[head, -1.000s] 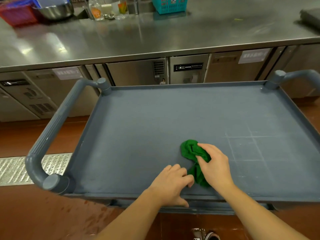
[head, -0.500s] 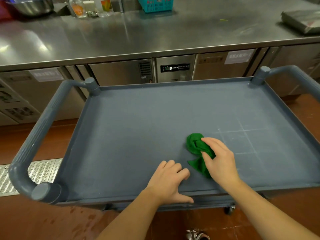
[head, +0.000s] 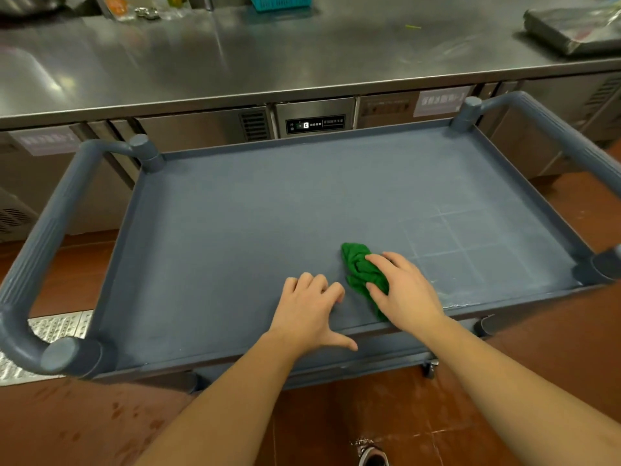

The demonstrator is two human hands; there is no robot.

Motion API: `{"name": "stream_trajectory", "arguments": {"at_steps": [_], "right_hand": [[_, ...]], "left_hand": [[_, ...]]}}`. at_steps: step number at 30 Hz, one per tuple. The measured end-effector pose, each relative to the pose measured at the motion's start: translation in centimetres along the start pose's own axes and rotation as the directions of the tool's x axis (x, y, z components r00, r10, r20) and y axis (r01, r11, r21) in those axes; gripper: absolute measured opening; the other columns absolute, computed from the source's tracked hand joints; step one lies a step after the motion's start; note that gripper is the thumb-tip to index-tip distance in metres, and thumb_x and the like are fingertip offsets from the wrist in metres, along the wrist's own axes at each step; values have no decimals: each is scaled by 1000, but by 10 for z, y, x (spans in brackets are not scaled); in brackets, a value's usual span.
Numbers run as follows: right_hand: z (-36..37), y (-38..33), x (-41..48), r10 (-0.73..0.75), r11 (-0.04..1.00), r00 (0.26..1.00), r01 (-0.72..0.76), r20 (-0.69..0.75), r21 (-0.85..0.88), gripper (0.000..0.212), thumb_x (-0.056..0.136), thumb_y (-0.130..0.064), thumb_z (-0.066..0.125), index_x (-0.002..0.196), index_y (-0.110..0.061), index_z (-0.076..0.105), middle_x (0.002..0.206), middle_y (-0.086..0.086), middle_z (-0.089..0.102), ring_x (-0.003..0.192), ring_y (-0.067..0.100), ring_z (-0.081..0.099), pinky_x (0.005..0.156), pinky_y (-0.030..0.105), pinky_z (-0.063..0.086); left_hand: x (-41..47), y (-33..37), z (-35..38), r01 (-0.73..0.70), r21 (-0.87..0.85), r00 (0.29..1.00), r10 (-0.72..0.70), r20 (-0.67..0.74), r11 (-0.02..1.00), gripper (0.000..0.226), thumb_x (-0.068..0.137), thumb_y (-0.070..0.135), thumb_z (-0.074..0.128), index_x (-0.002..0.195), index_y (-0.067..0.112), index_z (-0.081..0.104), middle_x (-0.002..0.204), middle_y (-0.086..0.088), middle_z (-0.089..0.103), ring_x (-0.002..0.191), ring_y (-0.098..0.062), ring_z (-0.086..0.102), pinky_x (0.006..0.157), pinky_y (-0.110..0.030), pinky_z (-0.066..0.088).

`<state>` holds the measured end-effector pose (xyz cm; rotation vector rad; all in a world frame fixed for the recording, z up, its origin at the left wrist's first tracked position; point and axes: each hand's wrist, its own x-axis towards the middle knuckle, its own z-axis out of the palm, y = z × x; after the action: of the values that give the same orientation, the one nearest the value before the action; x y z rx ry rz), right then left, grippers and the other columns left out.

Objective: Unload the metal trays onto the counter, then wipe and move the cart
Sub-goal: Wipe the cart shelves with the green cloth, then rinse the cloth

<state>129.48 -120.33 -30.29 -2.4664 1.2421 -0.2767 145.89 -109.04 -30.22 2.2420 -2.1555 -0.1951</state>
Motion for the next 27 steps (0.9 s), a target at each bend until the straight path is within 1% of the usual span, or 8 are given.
{"name": "stream_trajectory", "arguments": {"at_steps": [5, 11, 13, 17, 20, 23, 25, 27], "right_hand": [[2, -4, 13, -50, 998, 998, 51, 27, -31, 46, 93, -30, 55, 138, -29, 44, 138, -4, 46, 122, 23, 47, 91, 38, 48], [-7, 15, 15, -78, 997, 997, 78, 13, 4, 47, 87, -10, 58, 132, -25, 55, 128, 1, 55, 111, 29, 55, 85, 41, 51], [-21, 37, 14, -39, 999, 999, 39, -7, 1, 48, 84, -5, 59, 129, -21, 58, 125, 4, 57, 109, 32, 57, 84, 41, 51], [-57, 89, 2, 148, 985, 985, -155, -94, -71, 46, 86, -4, 59, 129, -19, 58, 128, 8, 57, 109, 35, 56, 85, 41, 49], [-76, 115, -3, 251, 962, 957, -263, -143, -77, 44, 87, -4, 59, 129, -17, 58, 128, 11, 57, 108, 39, 55, 87, 44, 47], [-82, 124, -3, 292, 951, 942, -305, -167, -59, 43, 87, -3, 58, 128, -17, 59, 126, 12, 58, 107, 40, 55, 88, 46, 47], [-81, 122, -3, 299, 952, 934, -305, -198, -2, 42, 86, -2, 60, 126, -16, 61, 123, 13, 60, 107, 39, 56, 91, 46, 47], [-79, 114, -3, 287, 958, 928, -275, -238, 80, 40, 86, -2, 62, 124, -14, 62, 120, 14, 62, 110, 36, 56, 97, 42, 45]], "left_hand": [[0, -2, -8, 98, 41, 995, -100, 31, 994, 82, 50, 90, 53, 104, 29, 45, 98, 8, 44, 95, -18, 38, 84, -34, 27], [0, -2, -10, 128, 87, 991, -131, 34, 988, 84, 51, 92, 50, 106, 29, 44, 99, 6, 44, 95, -19, 38, 85, -35, 27], [0, -2, -10, 139, 89, 989, -142, 33, 986, 83, 52, 92, 49, 106, 29, 44, 99, 6, 44, 94, -19, 38, 87, -35, 28], [4, -1, -11, 190, 103, 981, -194, 25, 976, 82, 53, 93, 47, 103, 28, 43, 97, 6, 44, 91, -18, 38, 85, -34, 29], [9, -5, -13, 222, 119, 973, -228, 36, 968, 81, 53, 93, 47, 101, 28, 43, 96, 5, 45, 90, -19, 39, 86, -34, 31], [11, -11, -15, 225, 138, 970, -235, 64, 965, 81, 52, 93, 47, 100, 28, 41, 97, 5, 45, 90, -19, 39, 86, -34, 32], [13, -14, -15, 225, 144, 968, -238, 85, 964, 82, 51, 94, 46, 99, 28, 40, 97, 5, 45, 90, -18, 39, 85, -34, 33], [14, -14, -14, 235, 130, 963, -249, 103, 963, 84, 49, 94, 47, 99, 27, 39, 97, 4, 45, 90, -18, 39, 84, -34, 33]]}}
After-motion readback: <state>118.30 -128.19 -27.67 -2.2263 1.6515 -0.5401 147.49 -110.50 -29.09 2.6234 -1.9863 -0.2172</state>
